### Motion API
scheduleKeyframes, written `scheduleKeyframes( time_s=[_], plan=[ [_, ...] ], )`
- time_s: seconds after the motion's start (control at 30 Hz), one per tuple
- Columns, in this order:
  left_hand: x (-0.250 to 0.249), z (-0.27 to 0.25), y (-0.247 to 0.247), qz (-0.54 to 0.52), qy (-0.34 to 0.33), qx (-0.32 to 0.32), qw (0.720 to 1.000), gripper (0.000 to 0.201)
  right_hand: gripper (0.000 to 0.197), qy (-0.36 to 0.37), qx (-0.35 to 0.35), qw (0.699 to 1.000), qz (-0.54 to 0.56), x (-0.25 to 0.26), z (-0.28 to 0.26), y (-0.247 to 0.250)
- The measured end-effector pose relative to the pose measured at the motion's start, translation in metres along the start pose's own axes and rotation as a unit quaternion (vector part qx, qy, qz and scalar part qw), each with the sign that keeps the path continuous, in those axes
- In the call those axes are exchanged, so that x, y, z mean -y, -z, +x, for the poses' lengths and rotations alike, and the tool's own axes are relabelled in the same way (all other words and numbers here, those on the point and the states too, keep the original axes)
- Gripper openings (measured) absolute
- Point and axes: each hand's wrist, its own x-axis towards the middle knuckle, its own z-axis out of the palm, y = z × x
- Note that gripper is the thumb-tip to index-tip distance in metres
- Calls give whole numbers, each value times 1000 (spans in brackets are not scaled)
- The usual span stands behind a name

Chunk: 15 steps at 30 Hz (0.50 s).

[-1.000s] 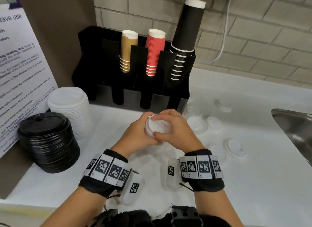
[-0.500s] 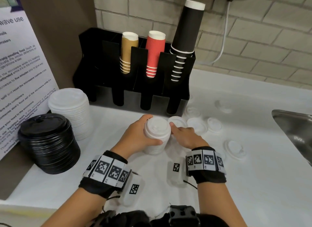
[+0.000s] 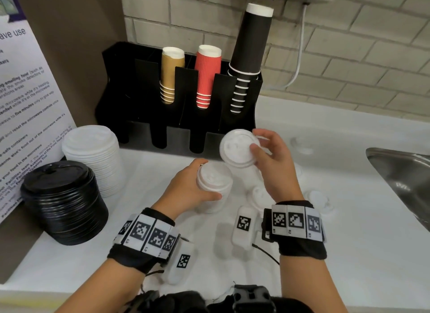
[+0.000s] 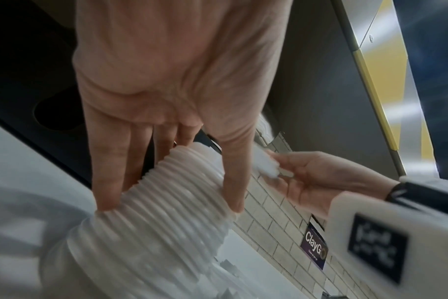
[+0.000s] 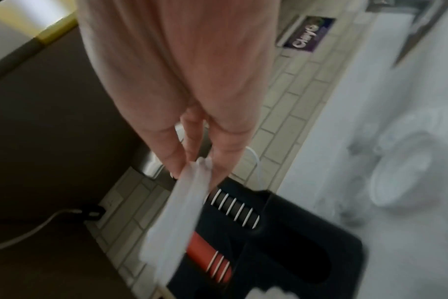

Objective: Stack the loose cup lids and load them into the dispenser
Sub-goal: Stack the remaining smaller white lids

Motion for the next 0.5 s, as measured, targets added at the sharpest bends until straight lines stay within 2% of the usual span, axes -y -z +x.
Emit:
scheduleKeyframes(
  time_s=[0.07,0.2,0.27,0.33,0.5],
  plan=[
    [0,0,0,-2,-7,-2,1000,79,28,-44,65,997,13,-3,-4,-7],
    [0,-2,0,-6,-18,-12,1000,73,26,-89,167,973,-136,-15,-13,-16],
    [0,-2,-1,-11,-21,-13,1000,73,32,-94,183,961,-183,-18,-16,-16],
    [0,-3,-1,-12,-22,-14,1000,75,38,-89,185,961,-186,-19,-18,-18],
    [-2,-3,0,-8,-12,-15,1000,85,43,-34,198,961,-193,-16,-23,-24]
  ],
)
